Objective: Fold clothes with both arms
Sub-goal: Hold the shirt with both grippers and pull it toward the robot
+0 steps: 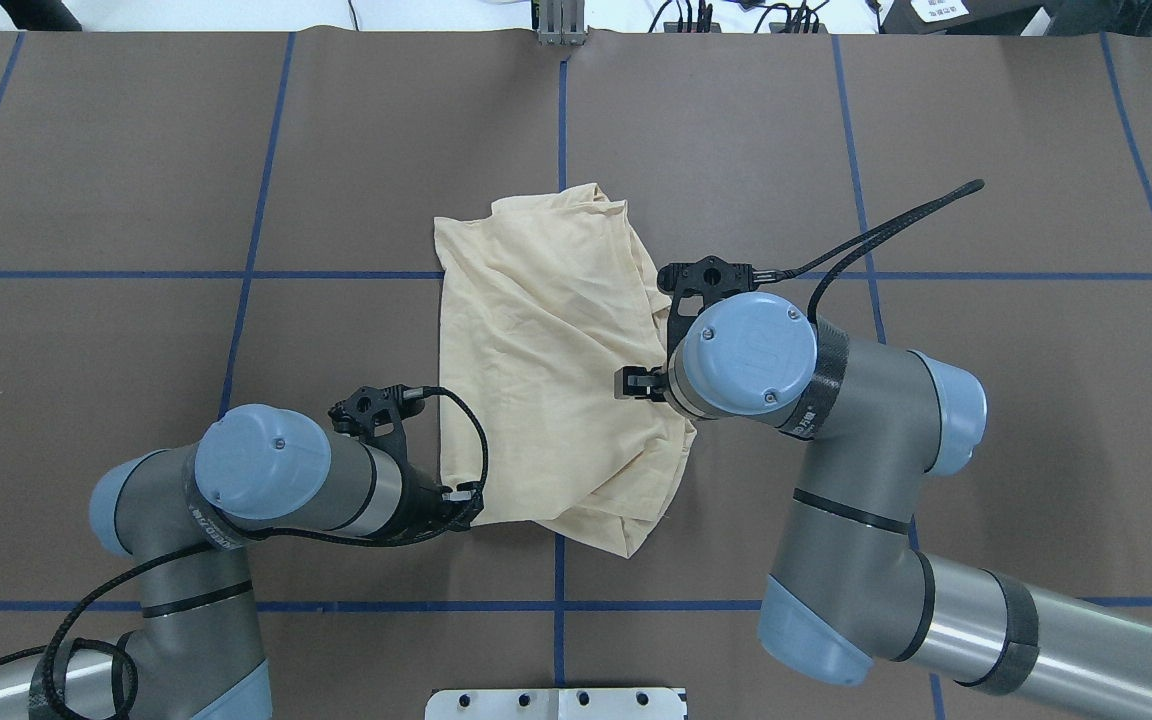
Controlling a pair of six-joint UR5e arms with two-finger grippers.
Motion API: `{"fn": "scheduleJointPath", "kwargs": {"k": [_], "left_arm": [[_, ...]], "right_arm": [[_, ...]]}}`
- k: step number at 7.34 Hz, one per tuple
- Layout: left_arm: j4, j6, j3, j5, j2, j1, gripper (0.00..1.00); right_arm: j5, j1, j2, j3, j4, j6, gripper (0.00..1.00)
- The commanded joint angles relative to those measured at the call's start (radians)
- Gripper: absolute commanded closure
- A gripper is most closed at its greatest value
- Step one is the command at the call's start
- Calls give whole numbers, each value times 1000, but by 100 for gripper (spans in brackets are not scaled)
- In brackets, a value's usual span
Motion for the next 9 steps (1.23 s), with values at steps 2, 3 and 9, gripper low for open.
{"fn": "scheduleJointPath", "kwargs": {"k": [2,3,9], "left_arm": [[50,5,-35,-2,1,-2,100],[50,7,-35,-2,1,-2,100],[50,5,-35,-4,2,1,100]], "right_arm": [[-78,-71,3,-29,2,165,1],[-130,-91,0,-46,28,218,3],[-179,-119,-26,-92,151,229,36]]}}
